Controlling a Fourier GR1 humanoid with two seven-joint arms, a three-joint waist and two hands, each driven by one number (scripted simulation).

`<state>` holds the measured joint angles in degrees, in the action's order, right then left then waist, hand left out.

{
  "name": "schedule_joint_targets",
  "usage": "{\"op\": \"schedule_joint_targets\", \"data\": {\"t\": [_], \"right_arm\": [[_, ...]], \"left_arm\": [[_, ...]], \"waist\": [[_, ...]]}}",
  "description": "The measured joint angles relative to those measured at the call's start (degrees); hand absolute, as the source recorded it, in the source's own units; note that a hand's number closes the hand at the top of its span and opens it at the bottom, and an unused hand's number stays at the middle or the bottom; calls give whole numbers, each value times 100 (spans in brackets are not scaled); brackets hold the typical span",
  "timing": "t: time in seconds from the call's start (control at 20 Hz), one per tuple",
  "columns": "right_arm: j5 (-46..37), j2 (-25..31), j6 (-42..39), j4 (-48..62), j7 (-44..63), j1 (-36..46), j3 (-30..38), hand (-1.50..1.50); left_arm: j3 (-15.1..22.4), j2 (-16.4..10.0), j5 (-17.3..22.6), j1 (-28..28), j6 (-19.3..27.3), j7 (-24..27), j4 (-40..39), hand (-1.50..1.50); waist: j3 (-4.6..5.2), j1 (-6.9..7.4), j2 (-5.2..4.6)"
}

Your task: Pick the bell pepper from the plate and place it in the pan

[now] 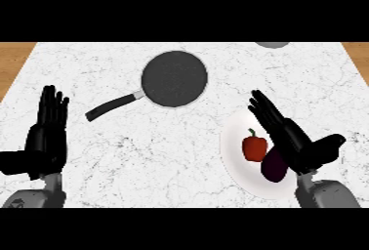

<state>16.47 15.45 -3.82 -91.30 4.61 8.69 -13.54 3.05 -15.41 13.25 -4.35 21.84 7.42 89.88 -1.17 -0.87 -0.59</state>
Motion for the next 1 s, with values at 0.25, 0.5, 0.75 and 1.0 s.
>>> {"op": "schedule_joint_targets", "data": {"t": [0.25,0.5,0.75,1.0], "right_arm": [[-468,-198,1346,139,-64,153,758,-150],[-1328,68,3009,565,358,-279,1609,-150],[-2278,-117,4388,359,1220,-1217,1573,-150],[-3480,434,4389,-135,2670,-1803,1002,-150]], "left_arm": [[270,-468,-391,257,-237,-340,-191,0],[491,-800,-635,627,-442,-587,-403,0],[670,-985,-764,892,-631,-723,-454,0],[808,-1094,-821,843,-782,-990,-250,0]], "waist": [[80,-2,38],[143,-303,31],[160,-267,86],[169,-94,82]]}}
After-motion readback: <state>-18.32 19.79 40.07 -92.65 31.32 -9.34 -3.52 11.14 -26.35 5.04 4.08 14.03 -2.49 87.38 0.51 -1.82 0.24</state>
